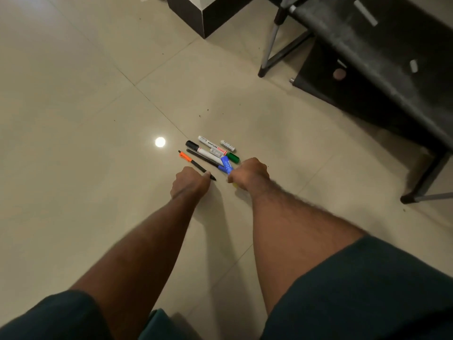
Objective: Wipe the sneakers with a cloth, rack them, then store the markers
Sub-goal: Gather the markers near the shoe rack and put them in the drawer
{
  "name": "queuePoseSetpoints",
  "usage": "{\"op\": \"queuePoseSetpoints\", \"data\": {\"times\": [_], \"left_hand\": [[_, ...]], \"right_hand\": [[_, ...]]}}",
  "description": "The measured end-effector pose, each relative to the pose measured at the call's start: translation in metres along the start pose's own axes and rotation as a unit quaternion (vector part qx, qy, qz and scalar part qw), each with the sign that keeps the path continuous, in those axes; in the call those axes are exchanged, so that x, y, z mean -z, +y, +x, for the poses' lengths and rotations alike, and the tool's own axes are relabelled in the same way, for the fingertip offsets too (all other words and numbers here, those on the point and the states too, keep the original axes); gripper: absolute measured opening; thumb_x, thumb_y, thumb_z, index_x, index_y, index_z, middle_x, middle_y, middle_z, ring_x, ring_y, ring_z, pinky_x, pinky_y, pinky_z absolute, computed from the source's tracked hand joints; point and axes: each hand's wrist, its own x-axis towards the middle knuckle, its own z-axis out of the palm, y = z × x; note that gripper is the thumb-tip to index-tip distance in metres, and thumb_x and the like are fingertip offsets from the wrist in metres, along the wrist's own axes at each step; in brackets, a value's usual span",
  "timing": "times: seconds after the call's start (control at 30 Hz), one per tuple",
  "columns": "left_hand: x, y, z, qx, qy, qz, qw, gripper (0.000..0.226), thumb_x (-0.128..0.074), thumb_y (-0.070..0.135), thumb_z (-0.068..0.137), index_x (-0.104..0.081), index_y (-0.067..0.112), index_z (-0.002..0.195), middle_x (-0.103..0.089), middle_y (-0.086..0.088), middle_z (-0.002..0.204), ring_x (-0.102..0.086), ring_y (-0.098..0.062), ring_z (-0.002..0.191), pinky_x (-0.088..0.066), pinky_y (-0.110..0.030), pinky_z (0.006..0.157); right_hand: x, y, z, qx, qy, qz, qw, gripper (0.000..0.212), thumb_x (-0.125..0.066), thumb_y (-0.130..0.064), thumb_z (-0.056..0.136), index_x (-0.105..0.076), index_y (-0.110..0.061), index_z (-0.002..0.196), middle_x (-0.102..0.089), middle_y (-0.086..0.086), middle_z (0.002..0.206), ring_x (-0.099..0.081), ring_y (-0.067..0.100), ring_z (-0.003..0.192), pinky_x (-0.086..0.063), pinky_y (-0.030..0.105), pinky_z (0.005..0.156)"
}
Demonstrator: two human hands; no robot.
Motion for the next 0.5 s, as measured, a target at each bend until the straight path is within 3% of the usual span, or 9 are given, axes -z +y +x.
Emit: {"op": "queuePoseSetpoints", "data": {"times": [0.1,0.2,0.37,0.5], "left_hand": [[0.003,0.012,-0.001,-0.002,-0.003,0.001,1.000,0.043,-0.075,0.041,0.066,-0.060,0.016,0.097,-0.061,-0.004,0.096,-0.063,-0.028,0.089,-0.058,-0.037,0.079],[0.005,0.016,-0.005,0.005,-0.003,0.018,1.000,0.033,-0.066,0.028,0.065,-0.059,0.014,0.094,-0.061,-0.005,0.092,-0.064,-0.029,0.087,-0.056,-0.034,0.075],[0.005,0.009,-0.012,0.016,-0.001,0.015,1.000,0.035,-0.062,0.031,0.071,-0.061,0.011,0.100,-0.063,-0.009,0.100,-0.064,-0.032,0.092,-0.058,-0.040,0.083],[0.025,0.010,-0.015,0.006,0.053,0.003,0.999,0.039,-0.063,0.037,0.077,-0.063,0.008,0.103,-0.066,-0.013,0.103,-0.065,-0.036,0.092,-0.057,-0.041,0.081]], "right_hand": [[0.008,-0.006,0.007,-0.001,-0.024,-0.013,1.000,0.057,-0.088,-0.040,0.052,-0.066,-0.016,0.099,-0.068,0.005,0.099,-0.067,0.027,0.091,-0.055,0.041,0.088],[0.015,-0.010,0.011,0.004,-0.040,-0.027,0.999,0.057,-0.087,-0.040,0.048,-0.067,-0.017,0.095,-0.071,0.007,0.096,-0.070,0.026,0.085,-0.056,0.035,0.079],[0.058,-0.010,-0.005,0.028,-0.089,-0.076,0.993,0.048,-0.087,-0.037,0.063,-0.070,-0.015,0.101,-0.073,0.005,0.098,-0.069,0.019,0.079,-0.041,0.024,0.051],[0.118,0.007,-0.024,0.055,-0.075,-0.093,0.991,0.030,-0.080,-0.032,0.078,-0.074,-0.014,0.100,-0.068,0.004,0.085,-0.064,0.019,0.080,-0.039,0.023,0.053]]}}
